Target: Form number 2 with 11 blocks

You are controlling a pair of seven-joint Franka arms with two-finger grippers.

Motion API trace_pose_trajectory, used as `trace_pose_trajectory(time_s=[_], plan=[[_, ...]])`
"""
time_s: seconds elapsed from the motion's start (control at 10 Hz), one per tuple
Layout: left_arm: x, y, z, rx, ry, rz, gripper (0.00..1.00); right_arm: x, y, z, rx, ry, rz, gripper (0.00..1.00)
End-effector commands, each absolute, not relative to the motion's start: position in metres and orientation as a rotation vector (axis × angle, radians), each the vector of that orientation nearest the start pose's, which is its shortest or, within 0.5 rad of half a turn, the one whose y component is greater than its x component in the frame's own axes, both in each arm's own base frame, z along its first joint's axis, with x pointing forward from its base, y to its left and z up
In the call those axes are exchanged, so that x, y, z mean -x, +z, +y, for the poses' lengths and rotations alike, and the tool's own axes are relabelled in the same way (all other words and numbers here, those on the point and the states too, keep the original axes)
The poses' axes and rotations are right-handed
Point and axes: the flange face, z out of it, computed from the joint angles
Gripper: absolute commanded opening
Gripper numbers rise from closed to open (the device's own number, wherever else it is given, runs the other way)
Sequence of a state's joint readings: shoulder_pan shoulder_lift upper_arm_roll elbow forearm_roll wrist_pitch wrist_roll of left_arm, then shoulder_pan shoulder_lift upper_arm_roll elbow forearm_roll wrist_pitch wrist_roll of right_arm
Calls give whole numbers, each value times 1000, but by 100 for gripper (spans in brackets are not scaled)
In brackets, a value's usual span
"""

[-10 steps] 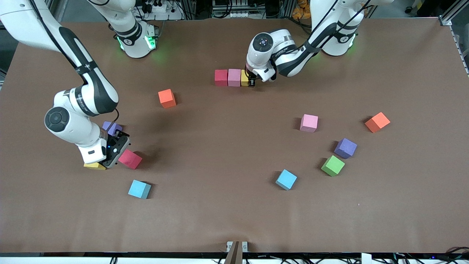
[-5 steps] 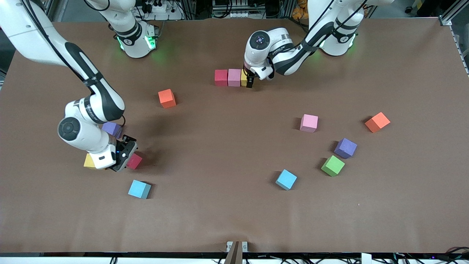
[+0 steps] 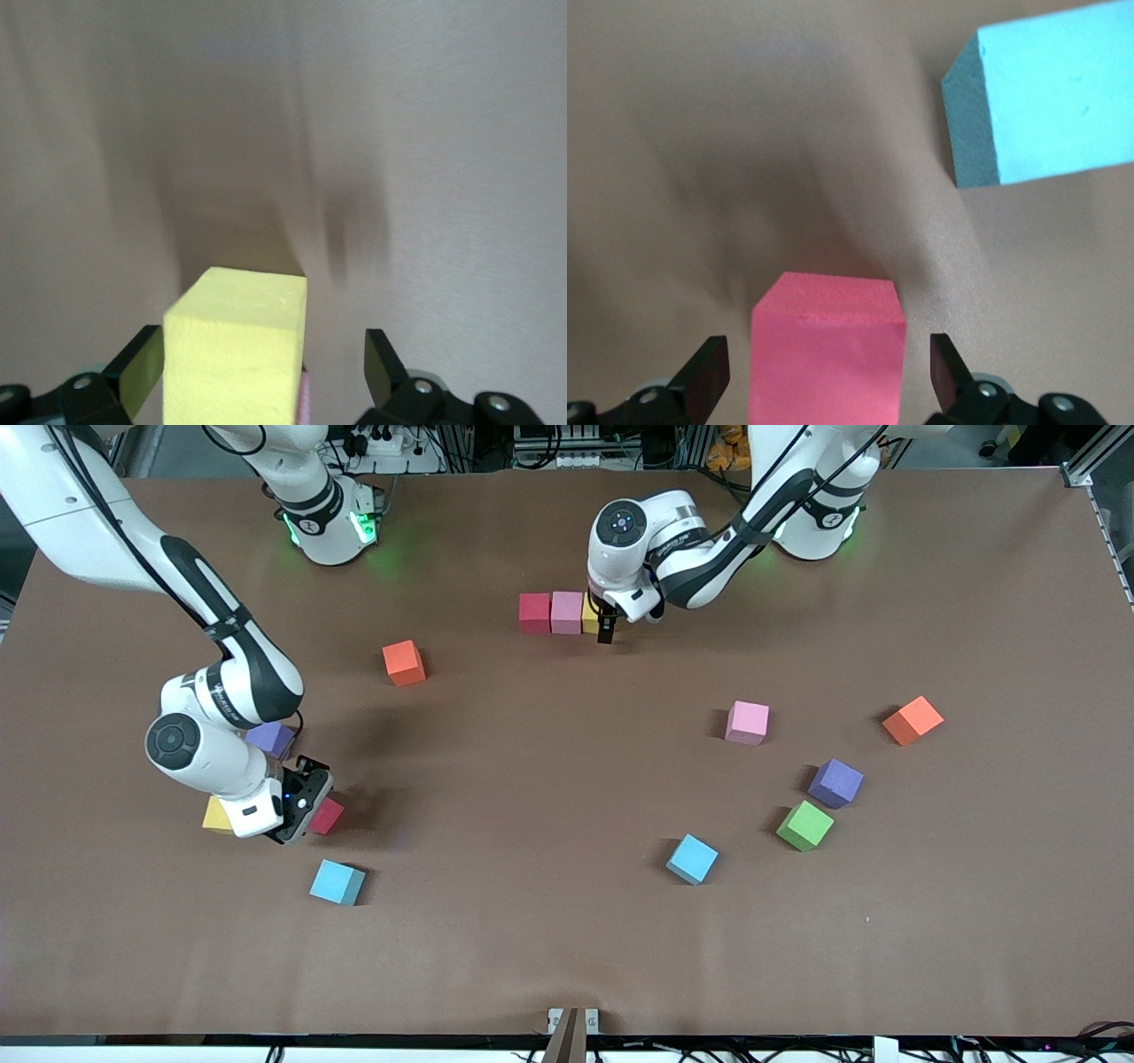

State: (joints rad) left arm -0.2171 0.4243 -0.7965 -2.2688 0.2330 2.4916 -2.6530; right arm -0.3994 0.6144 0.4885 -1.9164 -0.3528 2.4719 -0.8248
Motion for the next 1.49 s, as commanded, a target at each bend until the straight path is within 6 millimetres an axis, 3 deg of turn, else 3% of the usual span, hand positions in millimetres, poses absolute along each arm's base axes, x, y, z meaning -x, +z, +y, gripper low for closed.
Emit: trace_pose_trajectory(time_s=[0.0,0.1,0.2,0.4,0.6,0.7,1.0,1.29,1.39], plan=[[-295,250,-438,2258,91,-2089,100,-631,189,38,2685,-86,-1562,91],[-314,256,-425,2253,60,-2068,100,-631,193,38,2689,-73,-1562,57],[-343,264,-406,2239,51,-2064,100,-631,196,32,2692,-49,-1566,40],[-415,286,-357,2227,52,-2076,100,-626,227,40,2712,49,-1559,38],[-473,304,-301,2261,59,-2049,100,-614,273,82,2744,131,-1519,38],[-491,309,-275,2322,65,-1990,100,-606,289,107,2772,163,-1477,38],[-523,306,-206,2472,105,-1794,100,-576,317,206,2861,131,-1199,38],[-549,315,-168,2613,114,-1650,100,-533,329,311,2926,67,-981,38],[-550,309,-158,2647,133,-1587,100,-522,327,333,2937,26,-894,38]])
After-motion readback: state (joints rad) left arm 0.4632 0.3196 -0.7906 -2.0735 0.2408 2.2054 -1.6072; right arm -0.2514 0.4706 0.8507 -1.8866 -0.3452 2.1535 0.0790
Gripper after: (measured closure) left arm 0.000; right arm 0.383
